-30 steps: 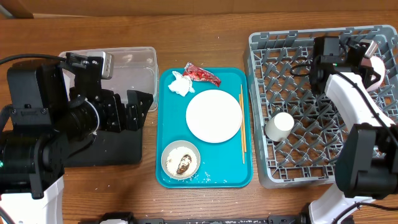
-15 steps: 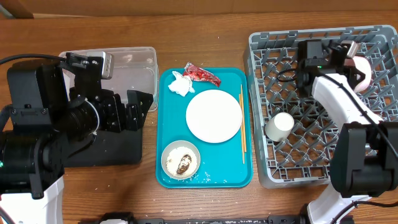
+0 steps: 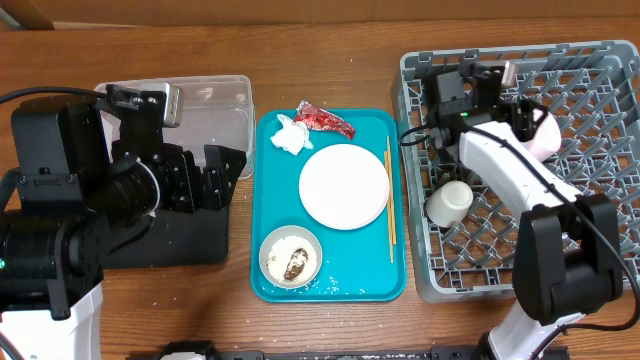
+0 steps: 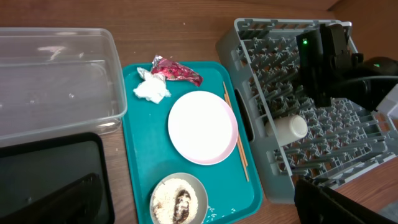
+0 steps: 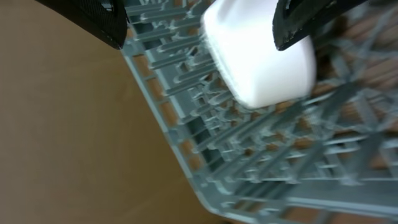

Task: Sort waste into correct bins and load items into the dishwasher
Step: 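Move the right gripper back to the large pink plate and grasp its rim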

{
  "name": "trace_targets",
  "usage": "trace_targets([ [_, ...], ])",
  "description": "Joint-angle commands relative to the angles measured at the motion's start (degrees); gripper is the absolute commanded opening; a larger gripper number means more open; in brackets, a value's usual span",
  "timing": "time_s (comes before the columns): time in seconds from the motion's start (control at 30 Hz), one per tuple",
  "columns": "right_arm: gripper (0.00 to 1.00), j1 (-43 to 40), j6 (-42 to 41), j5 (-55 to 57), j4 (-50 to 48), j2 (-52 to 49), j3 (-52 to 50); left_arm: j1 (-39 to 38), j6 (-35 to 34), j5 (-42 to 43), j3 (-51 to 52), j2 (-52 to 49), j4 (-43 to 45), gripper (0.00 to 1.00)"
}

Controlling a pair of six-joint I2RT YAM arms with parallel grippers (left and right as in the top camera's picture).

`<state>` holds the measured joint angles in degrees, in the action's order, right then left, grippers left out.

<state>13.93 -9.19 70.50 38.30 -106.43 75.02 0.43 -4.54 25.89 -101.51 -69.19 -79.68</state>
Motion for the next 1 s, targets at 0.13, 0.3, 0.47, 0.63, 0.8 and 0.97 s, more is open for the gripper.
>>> trace_targets([
  [0.13,0.76,7.06,-3.26,-40.59,12.85,10.97,8.35,0.31,-0.76,0.5,-0.66,-0.17,0.2,1.0],
  [0.3,0.67,8.48,-7.45,-82.79,18.88,13.77,10.23,0.31,-0.76,0.5,-0.66,-0.2,0.2,1.0],
  [0.47,0.62,11.26,-21.14,-89.7,22.97,12.81,8.63,0.31,-0.76,0.5,-0.66,-0.17,0.2,1.0],
  [0.63,0.63,15.52,-33.03,-84.8,20.92,12.52,2.12,0.31,-0.76,0.5,-0.66,-0.2,0.2,1.0],
  [0.8,0.69,17.77,-45.18,-84.04,13.29,12.48,-6.56,0.31,-0.76,0.48,-0.66,-0.2,0.2,1.0],
  [0.97,0.66,17.84,-52.46,-82.6,6.82,12.37,-13.31,0.31,-0.76,0.5,-0.66,-0.2,0.2,1.0],
])
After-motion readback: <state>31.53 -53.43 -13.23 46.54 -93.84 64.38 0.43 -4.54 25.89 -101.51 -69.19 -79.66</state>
